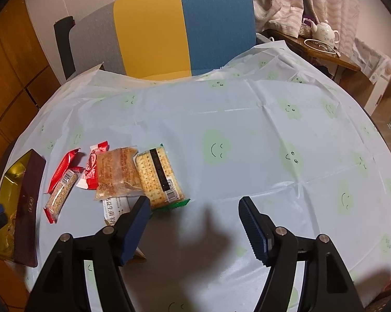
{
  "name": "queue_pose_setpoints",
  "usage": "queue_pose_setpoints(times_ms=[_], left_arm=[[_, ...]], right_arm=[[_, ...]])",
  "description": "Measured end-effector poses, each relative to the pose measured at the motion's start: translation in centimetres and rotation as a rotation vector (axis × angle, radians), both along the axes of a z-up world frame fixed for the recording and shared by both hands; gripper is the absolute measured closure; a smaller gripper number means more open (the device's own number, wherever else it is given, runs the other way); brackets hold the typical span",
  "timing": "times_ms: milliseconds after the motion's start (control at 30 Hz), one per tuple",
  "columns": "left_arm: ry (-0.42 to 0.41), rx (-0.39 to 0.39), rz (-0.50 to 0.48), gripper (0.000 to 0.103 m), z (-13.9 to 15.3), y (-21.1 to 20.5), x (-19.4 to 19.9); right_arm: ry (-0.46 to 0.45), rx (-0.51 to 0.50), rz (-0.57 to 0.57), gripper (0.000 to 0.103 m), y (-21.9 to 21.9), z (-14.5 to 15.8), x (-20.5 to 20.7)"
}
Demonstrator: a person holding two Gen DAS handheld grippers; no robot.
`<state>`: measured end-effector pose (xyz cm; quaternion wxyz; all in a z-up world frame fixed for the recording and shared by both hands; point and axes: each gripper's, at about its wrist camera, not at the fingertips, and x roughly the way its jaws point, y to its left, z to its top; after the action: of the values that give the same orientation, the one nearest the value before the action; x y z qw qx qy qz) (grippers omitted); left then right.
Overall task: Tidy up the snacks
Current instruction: 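Grasp the clear seed bar with the left tool, then lift the seed bar with the left tool while the right tool grasps the cracker pack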
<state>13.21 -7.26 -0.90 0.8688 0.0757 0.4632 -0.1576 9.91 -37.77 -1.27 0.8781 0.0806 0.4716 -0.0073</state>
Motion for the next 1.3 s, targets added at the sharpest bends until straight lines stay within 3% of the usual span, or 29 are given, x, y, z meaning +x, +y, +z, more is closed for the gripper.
queue_pose_setpoints(times_ms=[300,400,600,800,1033,1167,1300], left_arm=[[0.159,0.049,0.041,0.071,-5.3,-2.5,5.0],[0.158,0.078,0.057,0.071,-6.2,-2.8,5.9],[0.153,0.034,0.047,0.071,-6.9,-2.9,6.3],[0.158,-0.028,0.005,0.072,-6.6,-3.0,3.8],[0.159,-0.053,-0.062,0.072,-6.6,-3.2,-3.0],[0.136,-0.036,-0.088,0.071,-6.4,-3.3,-5.2],[0.139,0.016,-0.098,0.070,-6.7,-4.0,-5.0]], right_arm=[[-0.029,0.042,0.004,0.030,-0.2,0.7,-0.3],[-0.038,0.051,0.017,0.029,0.0,0.9,-0.4],[-0.045,0.050,0.030,0.029,0.3,1.1,-0.5],[-0.042,0.028,0.025,0.029,0.3,1.1,-0.5],[-0.031,0.000,0.021,0.029,0.5,0.8,-0.5],[-0.024,0.002,0.005,0.029,0.1,0.7,-0.4],[-0.012,0.009,-0.013,0.029,-0.3,0.4,-0.4]])
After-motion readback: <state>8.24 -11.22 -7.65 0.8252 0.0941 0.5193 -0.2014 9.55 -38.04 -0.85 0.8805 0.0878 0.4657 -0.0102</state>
